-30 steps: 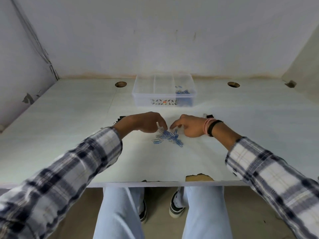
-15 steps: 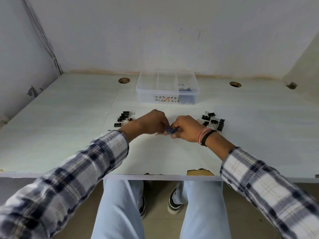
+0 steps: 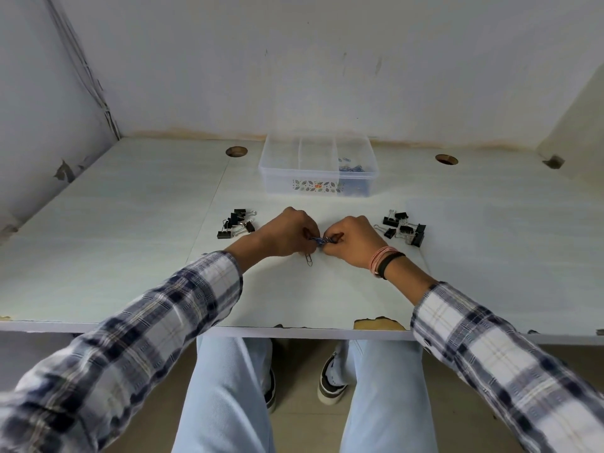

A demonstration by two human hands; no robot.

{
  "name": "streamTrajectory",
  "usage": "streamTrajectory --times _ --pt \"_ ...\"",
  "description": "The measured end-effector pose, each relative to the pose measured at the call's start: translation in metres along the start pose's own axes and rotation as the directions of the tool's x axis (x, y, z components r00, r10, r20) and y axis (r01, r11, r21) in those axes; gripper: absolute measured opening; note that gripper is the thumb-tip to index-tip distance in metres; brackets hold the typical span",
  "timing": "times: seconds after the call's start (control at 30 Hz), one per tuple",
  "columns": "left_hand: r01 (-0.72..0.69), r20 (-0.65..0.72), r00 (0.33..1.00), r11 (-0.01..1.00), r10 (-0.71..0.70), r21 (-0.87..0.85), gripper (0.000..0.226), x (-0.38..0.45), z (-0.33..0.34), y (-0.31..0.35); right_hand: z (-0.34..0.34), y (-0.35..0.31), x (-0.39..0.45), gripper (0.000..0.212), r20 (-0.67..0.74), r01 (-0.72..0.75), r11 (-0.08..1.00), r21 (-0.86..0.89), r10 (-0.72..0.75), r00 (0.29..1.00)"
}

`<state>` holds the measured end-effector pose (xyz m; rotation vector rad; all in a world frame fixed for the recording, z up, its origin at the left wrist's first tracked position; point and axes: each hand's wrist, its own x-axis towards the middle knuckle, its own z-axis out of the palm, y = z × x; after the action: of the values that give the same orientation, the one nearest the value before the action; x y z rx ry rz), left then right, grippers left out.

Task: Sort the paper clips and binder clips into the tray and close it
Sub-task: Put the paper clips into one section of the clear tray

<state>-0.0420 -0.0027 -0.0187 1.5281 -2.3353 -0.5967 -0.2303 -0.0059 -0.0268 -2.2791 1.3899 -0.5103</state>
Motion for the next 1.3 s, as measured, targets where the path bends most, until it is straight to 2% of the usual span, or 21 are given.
streamTrajectory --times 0.1,0.2,0.33,0.47,0.6,0.7,0.83,0.9,0.97,1.07,1.17,1.3 --pt "0.082 0.004 0.997 0.981 -0.083 -0.177 0.020 -0.001 -0.001 -0.002 -0.003 0.006 -0.002 0.005 0.021 -0.115 0.965 0.234 0.113 0.993" --pt "0.137 0.028 0.990 0.932 -0.136 -0.335 0.015 0.002 -0.004 -0.006 -0.011 0.013 -0.003 0.008 0.072 -0.196 0.896 0.399 0.183 0.981" --pt "0.171 0.060 0.984 0.802 -0.167 -0.572 0.016 0.006 -0.017 -0.006 -0.025 0.023 -0.002 0.014 0.101 -0.242 0.756 0.608 0.228 0.968" --pt "0.182 0.062 0.978 0.662 -0.200 -0.728 0.022 0.015 -0.025 -0.003 -0.038 0.036 0.004 0.020 0.119 -0.260 0.591 0.763 0.266 0.956" --pt "0.178 0.056 0.969 0.529 -0.239 -0.829 0.021 0.038 -0.033 0.005 -0.053 0.043 0.016 0.013 0.103 -0.242 0.439 0.865 0.315 0.943" --pt "0.157 0.017 0.962 0.503 -0.272 -0.850 0.019 0.069 -0.046 0.015 -0.071 0.047 0.037 0.006 0.055 -0.212 0.379 0.901 0.384 0.922" --pt "0.122 -0.076 0.953 0.602 -0.292 -0.789 0.015 0.127 -0.066 0.024 -0.102 0.053 0.082 0.014 -0.003 -0.212 0.413 0.886 0.461 0.887" --pt "0.150 -0.104 0.937 0.651 -0.334 -0.744 0.012 0.159 -0.071 0.028 -0.116 0.056 0.107 0.023 -0.027 -0.233 0.468 0.853 0.486 0.874" --pt "0.218 -0.109 0.914 0.700 -0.391 -0.680 0.021 0.188 -0.073 0.031 -0.126 0.060 0.132 0.021 -0.042 -0.287 0.552 0.783 0.507 0.861" --pt "0.315 -0.036 0.914 0.763 -0.403 -0.564 0.024 0.215 -0.071 0.033 -0.132 0.066 0.163 0.019 -0.034 -0.413 0.693 0.591 0.533 0.845" --pt "0.381 0.076 0.916 0.793 -0.395 -0.475 0.021 0.223 -0.070 0.034 -0.131 0.067 0.175 0.022 0.043 -0.491 0.740 0.460 0.534 0.845" --pt "0.378 0.096 0.916 0.758 -0.390 -0.531 0.023 0.212 -0.079 0.032 -0.137 0.059 0.169 0.029 0.088 -0.471 0.774 0.423 0.483 0.871"
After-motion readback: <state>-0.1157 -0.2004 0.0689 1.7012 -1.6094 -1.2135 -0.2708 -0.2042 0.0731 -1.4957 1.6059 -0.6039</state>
